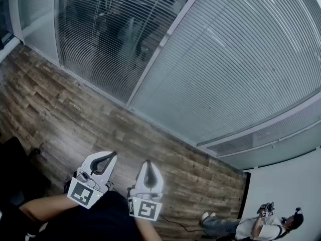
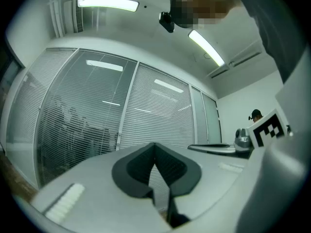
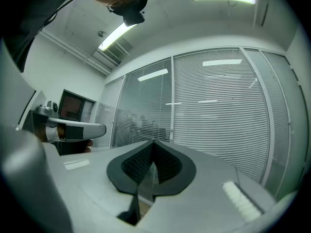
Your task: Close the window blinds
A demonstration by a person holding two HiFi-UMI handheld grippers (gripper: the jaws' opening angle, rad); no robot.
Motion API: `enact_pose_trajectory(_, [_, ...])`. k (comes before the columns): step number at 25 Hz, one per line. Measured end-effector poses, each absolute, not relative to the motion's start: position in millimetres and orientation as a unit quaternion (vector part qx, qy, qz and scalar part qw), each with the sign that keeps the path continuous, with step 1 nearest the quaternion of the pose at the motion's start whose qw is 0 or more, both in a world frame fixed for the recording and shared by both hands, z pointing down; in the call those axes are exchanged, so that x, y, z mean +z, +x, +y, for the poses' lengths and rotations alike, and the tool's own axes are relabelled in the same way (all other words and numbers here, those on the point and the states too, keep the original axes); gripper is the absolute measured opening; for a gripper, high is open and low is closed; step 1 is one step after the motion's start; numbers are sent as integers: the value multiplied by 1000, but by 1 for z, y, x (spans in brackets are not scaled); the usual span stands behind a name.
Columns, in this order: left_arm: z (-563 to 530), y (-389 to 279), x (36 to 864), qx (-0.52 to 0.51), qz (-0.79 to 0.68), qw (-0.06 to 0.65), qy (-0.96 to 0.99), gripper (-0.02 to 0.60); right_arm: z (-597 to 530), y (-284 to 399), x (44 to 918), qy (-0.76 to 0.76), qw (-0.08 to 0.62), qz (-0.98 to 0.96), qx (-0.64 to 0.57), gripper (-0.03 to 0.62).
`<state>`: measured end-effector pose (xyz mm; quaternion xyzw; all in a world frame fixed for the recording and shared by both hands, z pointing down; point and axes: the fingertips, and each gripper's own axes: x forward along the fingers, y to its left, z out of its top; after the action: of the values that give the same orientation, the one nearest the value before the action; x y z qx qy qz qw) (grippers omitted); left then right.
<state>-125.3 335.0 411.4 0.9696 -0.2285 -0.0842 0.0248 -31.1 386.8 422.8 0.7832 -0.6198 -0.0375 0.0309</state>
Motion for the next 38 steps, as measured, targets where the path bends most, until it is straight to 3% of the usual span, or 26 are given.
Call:
enact_pose_trajectory(19, [317, -138, 439, -50, -318, 36, 946, 1, 391, -5, 448, 761, 14, -648, -21, 0])
enact_pose_trajectory(38, [192, -27, 428, -34, -247, 39, 968, 2, 273, 89, 436, 788, 19, -615, -11, 2])
